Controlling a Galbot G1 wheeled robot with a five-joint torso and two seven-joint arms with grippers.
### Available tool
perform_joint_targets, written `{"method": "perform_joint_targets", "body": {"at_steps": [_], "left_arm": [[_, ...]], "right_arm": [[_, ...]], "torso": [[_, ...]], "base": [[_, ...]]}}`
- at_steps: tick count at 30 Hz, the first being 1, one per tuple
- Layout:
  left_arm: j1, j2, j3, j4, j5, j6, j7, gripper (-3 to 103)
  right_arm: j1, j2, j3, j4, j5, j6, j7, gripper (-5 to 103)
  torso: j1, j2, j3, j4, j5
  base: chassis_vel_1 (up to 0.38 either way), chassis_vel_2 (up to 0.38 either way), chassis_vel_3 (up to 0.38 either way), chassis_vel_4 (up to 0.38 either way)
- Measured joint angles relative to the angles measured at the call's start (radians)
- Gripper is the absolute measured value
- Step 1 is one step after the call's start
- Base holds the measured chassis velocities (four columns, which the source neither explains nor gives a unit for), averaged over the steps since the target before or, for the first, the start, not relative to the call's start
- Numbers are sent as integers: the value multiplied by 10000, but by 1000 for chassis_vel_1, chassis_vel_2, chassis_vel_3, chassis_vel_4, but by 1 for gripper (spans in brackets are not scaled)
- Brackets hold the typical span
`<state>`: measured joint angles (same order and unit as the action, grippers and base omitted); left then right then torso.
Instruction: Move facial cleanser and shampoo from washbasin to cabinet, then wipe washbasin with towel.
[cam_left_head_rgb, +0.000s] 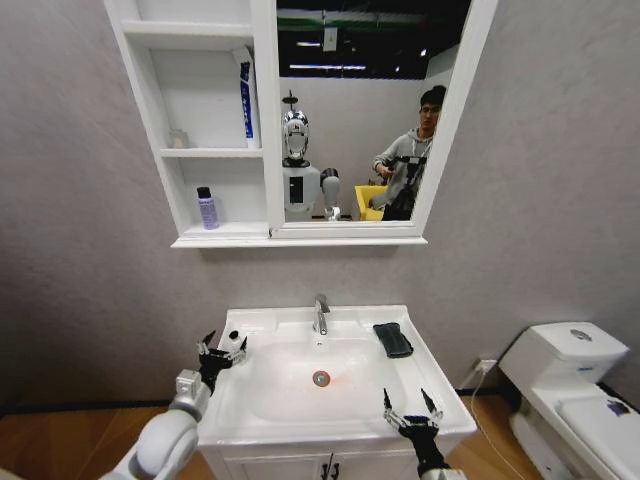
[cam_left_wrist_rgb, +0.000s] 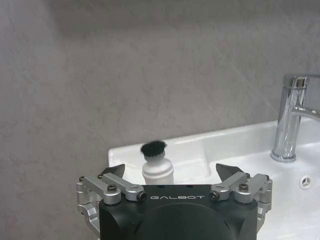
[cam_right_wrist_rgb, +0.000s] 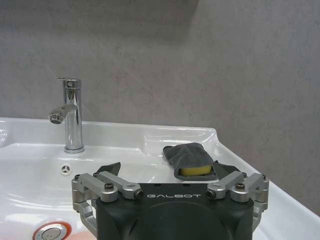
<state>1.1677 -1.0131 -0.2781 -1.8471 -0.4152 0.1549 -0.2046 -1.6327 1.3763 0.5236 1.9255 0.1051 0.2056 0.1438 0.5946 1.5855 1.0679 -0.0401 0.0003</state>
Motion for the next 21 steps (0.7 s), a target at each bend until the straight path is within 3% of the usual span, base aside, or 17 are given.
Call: {"method": "perform_joint_targets", "body": {"at_steps": [5, 8, 11, 14, 20, 21], "left_arm": [[-587, -503, 180, 1260, 396, -94, 437, 100], [-900, -615, 228, 1723, 457, -108, 470, 103], [-1159, -689, 244, 2070, 445, -108, 484, 99], [-1340, -768, 197, 2292, 225, -39, 520, 93], [-1415, -691, 110, 2304, -8, 7, 692, 66], [-1415, -691, 110, 2304, -8, 7, 692, 66]], "right_arm": [[4, -49, 54, -51, 46, 3, 3, 100], [-17, -77, 90, -56, 77, 11, 4, 100], [-33, -99, 121, -74, 99, 23, 5, 100], [-28, -120, 129, -116, 115, 35, 7, 100], [-13, -126, 151, -135, 127, 54, 19, 100], [-13, -126, 151, -135, 127, 54, 19, 100]], "torso": [[0, 0, 1, 0, -2], [1, -1, 0, 0, -3], [1, -1, 0, -1, -2], [1, -1, 1, 0, -3], [0, -1, 1, 1, -2], [0, -1, 1, 1, -2]], "base": [[0, 0, 0, 0], [0, 0, 0, 0], [0, 0, 0, 0], [0, 0, 0, 0], [0, 0, 0, 0], [0, 0, 0, 0]]}}
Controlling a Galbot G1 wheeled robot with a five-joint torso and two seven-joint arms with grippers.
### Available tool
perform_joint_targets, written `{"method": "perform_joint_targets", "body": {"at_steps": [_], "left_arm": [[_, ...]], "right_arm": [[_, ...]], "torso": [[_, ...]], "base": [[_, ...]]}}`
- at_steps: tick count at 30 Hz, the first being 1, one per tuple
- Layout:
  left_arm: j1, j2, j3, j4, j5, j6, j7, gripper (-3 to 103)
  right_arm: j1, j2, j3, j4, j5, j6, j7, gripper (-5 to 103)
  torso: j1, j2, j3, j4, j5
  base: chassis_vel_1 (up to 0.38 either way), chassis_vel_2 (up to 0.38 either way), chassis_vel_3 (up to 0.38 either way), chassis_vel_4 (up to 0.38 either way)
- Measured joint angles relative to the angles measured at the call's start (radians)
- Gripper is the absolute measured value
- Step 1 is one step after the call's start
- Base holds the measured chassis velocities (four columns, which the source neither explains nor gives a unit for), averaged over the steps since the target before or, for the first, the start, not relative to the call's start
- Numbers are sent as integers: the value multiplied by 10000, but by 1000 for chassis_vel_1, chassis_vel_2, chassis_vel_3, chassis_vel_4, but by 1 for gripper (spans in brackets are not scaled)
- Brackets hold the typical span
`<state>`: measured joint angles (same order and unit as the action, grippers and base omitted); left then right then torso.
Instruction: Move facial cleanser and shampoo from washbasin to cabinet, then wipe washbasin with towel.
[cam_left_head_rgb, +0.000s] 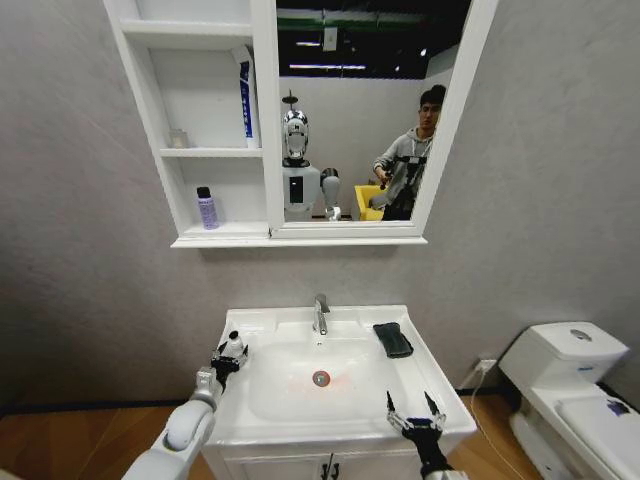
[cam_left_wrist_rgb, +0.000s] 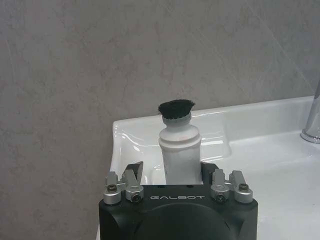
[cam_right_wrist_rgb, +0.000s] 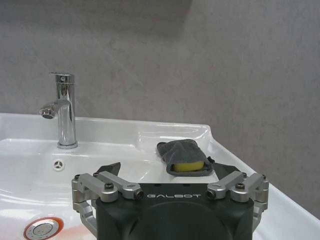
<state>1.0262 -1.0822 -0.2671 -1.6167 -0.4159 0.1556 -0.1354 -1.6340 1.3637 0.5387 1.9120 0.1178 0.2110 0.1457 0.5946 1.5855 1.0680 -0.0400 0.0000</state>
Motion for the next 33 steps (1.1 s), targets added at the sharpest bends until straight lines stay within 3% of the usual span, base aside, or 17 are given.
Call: {"method": "perform_joint_targets", "body": {"at_steps": [4, 6, 10, 15, 20, 21, 22, 24, 25, 26, 28, 29, 31, 33], "left_arm": [[154, 153, -31, -403, -138, 55, 5, 44], [193, 182, -35, -511, -169, 78, 9, 44], [414, 390, -119, -1334, -393, 215, -30, 32], [699, 895, -301, -2607, -695, 569, -341, 32], [719, 1884, -589, -4092, -1818, 1342, -1061, 32], [435, 2520, -682, -4743, -2907, 1927, -1614, 32], [435, 2520, -682, -4743, -2907, 1927, -1614, 32], [-461, 4063, -722, -6008, -5574, 3227, -2489, 32], [-461, 4063, -722, -6008, -5574, 3227, -2489, 32], [-1008, 4799, -760, -6409, -6774, 3738, -2769, 32], [-1953, 5819, -960, -6777, -8400, 4358, -2998, 32], [-1953, 5819, -960, -6777, -8400, 4358, -2998, 32], [-3168, 6620, -892, -6840, -9899, 4817, -3224, 32], [-3640, 6809, -808, -6791, -10320, 4943, -3224, 32]], "right_arm": [[68, 17, -16, 0, 6, -14, 2, 100], [75, 24, -26, 0, 6, -17, 2, 100], [72, 46, -46, 21, 0, -23, 3, 100], [57, 44, -40, 45, -3, -24, 5, 100], [40, 47, -47, 83, -20, -25, 8, 100], [41, 46, -71, 99, -35, -33, 8, 100], [41, 46, -71, 99, -35, -33, 8, 100], [79, 41, -110, 138, -60, -63, 6, 100], [79, 41, -110, 138, -60, -63, 6, 100], [99, 39, -121, 154, -62, -88, 3, 100], [152, 31, -162, 154, -62, -116, 0, 100], [152, 31, -162, 154, -62, -116, 0, 100], [203, 25, -211, 116, -63, -122, -8, 100], [214, 25, -228, 98, -64, -124, -14, 100]], "torso": [[0, 0, 0, 1, 0], [0, 0, 0, 0, 0], [0, 0, 0, 0, -2], [0, 0, 0, 0, 1], [0, 0, 0, 3, 0], [-1, 0, 0, 0, -2], [-1, 0, 0, 0, -2], [0, 0, 0, -1, 0], [0, 0, 0, -1, 0], [0, 0, 0, -1, -3], [0, 0, -1, -2, 2], [0, 0, -1, -2, 2], [0, 0, 0, 2, -1], [0, 0, 0, 1, 0]], "base": [[0, 0, 0, 0], [0, 0, 0, 0], [0, 0, 0, 0], [0, 0, 0, 0], [0, 0, 0, 0], [0, 0, 0, 0], [0, 0, 0, 0], [0, 0, 0, 0], [0, 0, 0, 0], [0, 0, 0, 0], [0, 0, 0, 0], [0, 0, 0, 0], [0, 0, 0, 0], [0, 0, 0, 0]]}}
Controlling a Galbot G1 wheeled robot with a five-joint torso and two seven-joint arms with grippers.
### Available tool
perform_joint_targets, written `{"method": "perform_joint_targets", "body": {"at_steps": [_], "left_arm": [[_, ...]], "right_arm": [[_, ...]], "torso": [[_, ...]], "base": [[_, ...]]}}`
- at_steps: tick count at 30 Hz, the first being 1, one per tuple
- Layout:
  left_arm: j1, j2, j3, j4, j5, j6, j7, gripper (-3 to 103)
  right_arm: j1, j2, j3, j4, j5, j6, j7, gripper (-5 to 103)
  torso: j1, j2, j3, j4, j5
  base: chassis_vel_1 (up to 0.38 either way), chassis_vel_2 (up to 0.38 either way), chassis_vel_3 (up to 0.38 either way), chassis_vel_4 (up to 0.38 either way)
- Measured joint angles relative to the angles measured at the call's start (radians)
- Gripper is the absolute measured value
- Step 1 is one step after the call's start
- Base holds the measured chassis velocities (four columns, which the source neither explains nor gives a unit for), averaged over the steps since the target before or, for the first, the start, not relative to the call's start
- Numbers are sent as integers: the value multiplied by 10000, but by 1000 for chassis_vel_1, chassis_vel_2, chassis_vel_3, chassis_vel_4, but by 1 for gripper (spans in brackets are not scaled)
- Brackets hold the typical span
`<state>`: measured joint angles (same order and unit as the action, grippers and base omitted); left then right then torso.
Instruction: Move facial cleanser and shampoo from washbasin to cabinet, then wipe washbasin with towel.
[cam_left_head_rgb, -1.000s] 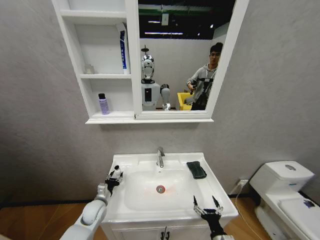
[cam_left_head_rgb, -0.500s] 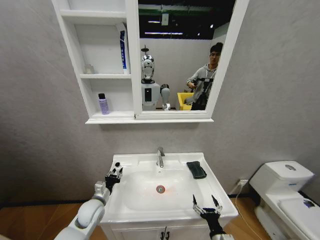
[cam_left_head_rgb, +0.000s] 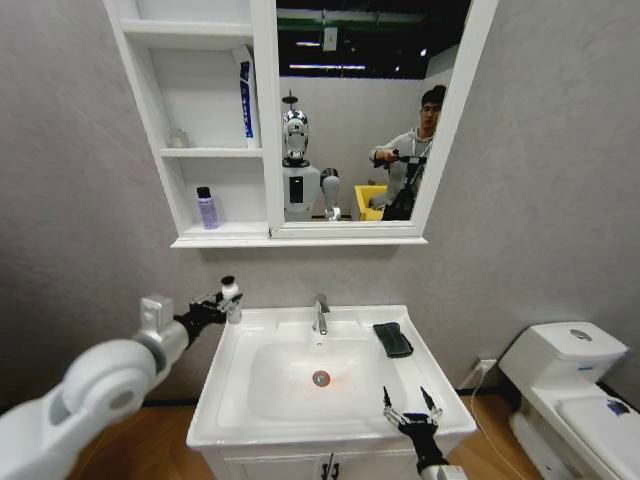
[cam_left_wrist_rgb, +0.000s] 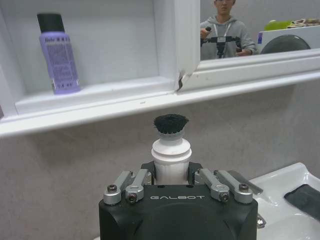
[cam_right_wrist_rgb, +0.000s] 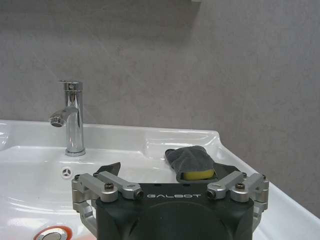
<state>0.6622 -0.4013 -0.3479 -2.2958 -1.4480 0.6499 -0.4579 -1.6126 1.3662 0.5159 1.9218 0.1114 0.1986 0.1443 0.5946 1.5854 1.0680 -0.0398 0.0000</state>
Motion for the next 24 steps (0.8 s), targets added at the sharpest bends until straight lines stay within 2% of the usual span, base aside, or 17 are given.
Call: {"method": "perform_joint_targets", "body": {"at_steps": [2, 3, 5, 6, 7, 8, 9, 10, 13, 14, 15, 24], "left_arm": [[-1270, 285, 313, 323, -988, 253, 83, 32], [-1270, 285, 313, 323, -988, 253, 83, 32], [-2591, 298, 764, 911, -1317, 354, 339, 32], [-2591, 298, 764, 911, -1317, 354, 339, 32], [-3412, 188, 1266, 1355, -1318, 412, 498, 32], [-3412, 188, 1266, 1355, -1318, 412, 498, 32], [-3974, 68, 1677, 1667, -1296, 447, 618, 32], [-4936, -234, 2391, 2196, -1197, 490, 737, 32], [-5496, -474, 2784, 2527, -1159, 528, 768, 32], [-6072, -729, 3179, 2851, -1080, 556, 783, 32], [-7648, -1632, 4242, 3944, -432, 601, 1056, 32], [-9270, -2717, 5900, 5855, 780, 669, 1752, 32]], "right_arm": [[87, -15, -50, -66, -2, -13, -9, 100], [87, -15, -50, -66, -2, -13, -9, 100], [185, -31, -102, -112, -9, -50, -20, 100], [185, -31, -102, -112, -9, -50, -20, 100], [194, -39, -117, -121, -17, -72, -26, 100], [194, -39, -117, -121, -17, -72, -26, 100], [195, -40, -122, -121, -28, -81, -29, 100], [187, -40, -123, -121, -52, -92, -35, 100], [183, -40, -122, -121, -72, -98, -35, 100], [177, -32, -121, -121, -94, -102, -36, 100], [145, 3, -75, -121, -117, -108, -36, 100], [74, 11, 73, -237, -49, -33, -29, 100]], "torso": [[0, 0, 0, -2, -2], [0, 0, 0, -2, -2], [0, 0, 0, -1, 1], [0, 0, 0, -1, 1], [0, 0, 0, 2, -1], [0, 0, 0, 2, -1], [0, 0, 1, 0, -4], [1, 0, 1, -3, -1], [1, -1, 1, -3, -3], [1, -1, 2, -1, -3], [2, -2, 2, -5, 0], [2, -2, 2, -2, 2]], "base": [[0, 0, 0, 0], [0, 0, 0, 0], [0, 0, 0, 0], [0, 0, 0, 0], [0, 0, 0, 0], [0, 0, 0, 0], [0, 0, 0, 0], [0, 0, 0, 0], [0, 0, 0, 0], [0, 0, 0, 0], [0, 0, 0, 0], [0, 0, 0, 0]]}}
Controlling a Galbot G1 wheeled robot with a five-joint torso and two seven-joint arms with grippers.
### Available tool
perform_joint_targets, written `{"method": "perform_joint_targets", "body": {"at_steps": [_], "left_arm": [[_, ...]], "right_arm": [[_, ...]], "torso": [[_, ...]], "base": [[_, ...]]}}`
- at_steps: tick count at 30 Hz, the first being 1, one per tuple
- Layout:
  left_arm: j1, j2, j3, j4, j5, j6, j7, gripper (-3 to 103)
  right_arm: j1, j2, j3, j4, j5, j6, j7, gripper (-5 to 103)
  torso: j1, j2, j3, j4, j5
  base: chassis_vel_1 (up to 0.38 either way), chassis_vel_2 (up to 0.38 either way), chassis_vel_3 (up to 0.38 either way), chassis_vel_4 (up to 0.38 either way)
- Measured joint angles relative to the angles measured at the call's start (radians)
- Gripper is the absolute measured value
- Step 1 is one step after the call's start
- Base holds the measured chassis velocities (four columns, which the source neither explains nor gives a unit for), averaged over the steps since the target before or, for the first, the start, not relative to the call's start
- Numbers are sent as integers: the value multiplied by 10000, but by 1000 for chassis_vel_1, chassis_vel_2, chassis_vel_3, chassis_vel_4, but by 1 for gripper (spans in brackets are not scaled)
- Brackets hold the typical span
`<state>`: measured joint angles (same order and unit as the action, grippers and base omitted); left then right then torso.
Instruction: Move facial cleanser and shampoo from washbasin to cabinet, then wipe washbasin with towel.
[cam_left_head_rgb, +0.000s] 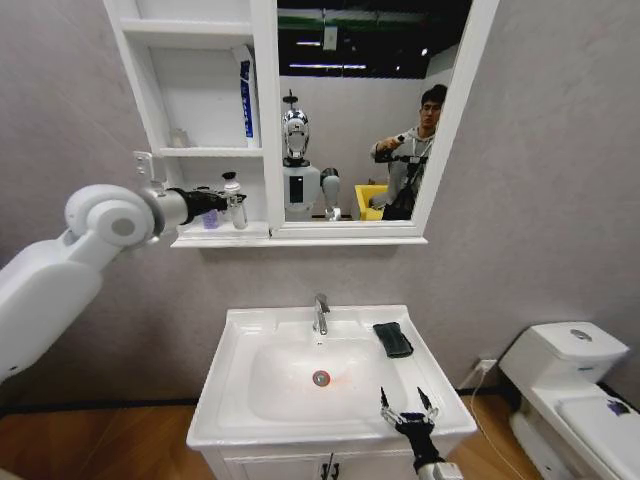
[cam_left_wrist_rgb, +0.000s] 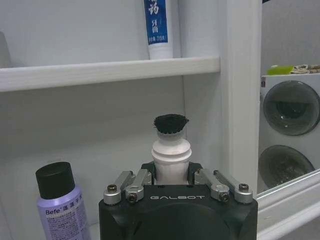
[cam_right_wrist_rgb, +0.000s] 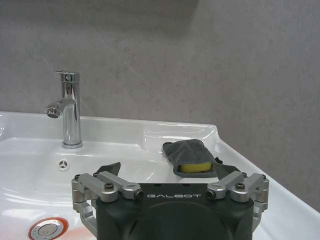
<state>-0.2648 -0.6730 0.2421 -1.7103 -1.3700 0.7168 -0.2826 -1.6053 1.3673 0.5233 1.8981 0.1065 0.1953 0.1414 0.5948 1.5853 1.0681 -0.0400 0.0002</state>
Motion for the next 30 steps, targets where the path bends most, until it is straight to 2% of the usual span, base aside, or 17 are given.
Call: {"method": "perform_joint_targets", "body": {"at_steps": [6, 20, 22, 23, 24, 25, 27, 28, 30], "left_arm": [[-118, -408, 356, 795, 647, -59, 390, 32], [-379, -656, 624, 1272, 863, -84, 663, 30], [-394, -678, 669, 1295, 858, -65, 594, 39], [-381, -679, 683, 1301, 861, -57, 579, 39], [-352, -679, 684, 1301, 878, -57, 569, 44], [-352, -679, 684, 1301, 878, -57, 569, 44], [-276, -695, 677, 1295, 915, -69, 534, 56], [-276, -695, 677, 1295, 915, -69, 534, 56], [-235, -650, 636, 1183, 874, -77, 494, 66]], "right_arm": [[-35, -7, 44, -118, 62, 135, 4, 100], [26, -45, 90, -168, 138, 160, 9, 100], [24, -49, 99, -177, 151, 172, 12, 100], [23, -49, 102, -179, 154, 181, 13, 100], [18, -49, 107, -180, 156, 192, 13, 100], [18, -49, 107, -180, 156, 192, 13, 100], [-8, -50, 123, -180, 163, 198, 15, 100], [-8, -50, 123, -180, 163, 198, 15, 100], [-13, -50, 134, -180, 169, 209, 15, 100]], "torso": [[0, 0, 0, 0, -2], [-1, 2, -2, -1, -1], [-2, 2, -2, 0, 0], [-2, 2, -2, 0, -1], [-1, 2, -2, 0, -2], [-1, 2, -2, 0, -2], [-1, 2, -2, 1, -3], [-1, 2, -2, 1, -3], [-1, 1, -1, -3, -1]], "base": [[0, 0, 0, 0], [0, 0, 0, 0], [0, 0, 0, 0], [0, 0, 0, 0], [0, 0, 0, 0], [0, 0, 0, 0], [0, 0, 0, 0], [0, 0, 0, 0], [0, 0, 0, 0]]}}
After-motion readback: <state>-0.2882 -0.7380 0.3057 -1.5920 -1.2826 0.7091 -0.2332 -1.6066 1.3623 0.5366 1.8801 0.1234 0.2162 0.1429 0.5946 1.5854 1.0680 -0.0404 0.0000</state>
